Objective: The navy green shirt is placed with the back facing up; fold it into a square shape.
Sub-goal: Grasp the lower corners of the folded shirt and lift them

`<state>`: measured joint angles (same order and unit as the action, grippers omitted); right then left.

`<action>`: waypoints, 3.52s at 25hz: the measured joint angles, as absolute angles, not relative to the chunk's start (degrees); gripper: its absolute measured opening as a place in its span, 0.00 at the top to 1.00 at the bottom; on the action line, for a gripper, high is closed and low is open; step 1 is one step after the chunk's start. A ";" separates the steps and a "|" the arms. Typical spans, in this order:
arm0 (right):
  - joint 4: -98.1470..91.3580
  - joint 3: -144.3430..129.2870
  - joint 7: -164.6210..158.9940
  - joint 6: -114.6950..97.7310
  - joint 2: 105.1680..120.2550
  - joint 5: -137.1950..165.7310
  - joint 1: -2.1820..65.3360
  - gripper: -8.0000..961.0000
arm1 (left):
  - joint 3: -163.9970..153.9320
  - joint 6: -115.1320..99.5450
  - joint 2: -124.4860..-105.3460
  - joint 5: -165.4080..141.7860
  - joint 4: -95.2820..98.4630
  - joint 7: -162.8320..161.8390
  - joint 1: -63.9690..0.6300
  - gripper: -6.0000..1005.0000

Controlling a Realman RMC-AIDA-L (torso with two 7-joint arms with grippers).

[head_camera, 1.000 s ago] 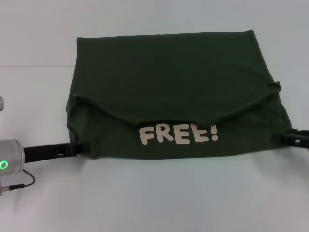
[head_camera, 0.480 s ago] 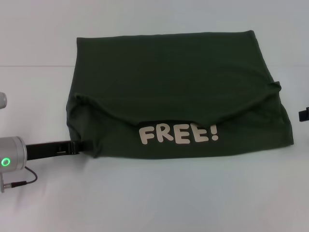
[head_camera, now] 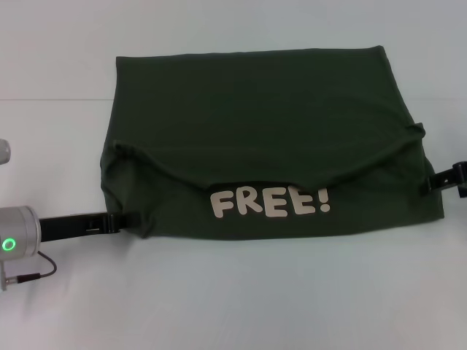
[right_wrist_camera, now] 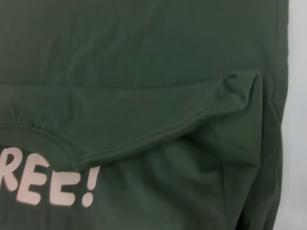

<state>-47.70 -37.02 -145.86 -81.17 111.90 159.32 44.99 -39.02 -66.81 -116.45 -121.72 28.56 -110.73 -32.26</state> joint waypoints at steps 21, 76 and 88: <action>-41.56 -37.62 -145.09 -70.25 115.48 158.96 45.72 0.12 | -39.02 -66.89 -116.88 -121.72 28.57 -110.19 -32.89 0.97; -42.36 -38.91 -129.76 -99.40 112.66 155.83 37.22 0.95 | -37.79 -96.97 -112.03 -130.02 36.22 -125.45 -28.16 0.97; -42.20 -41.17 -126.36 -104.12 112.47 155.85 36.30 0.95 | -34.04 -105.50 -111.42 -139.05 36.81 -125.93 -27.64 0.97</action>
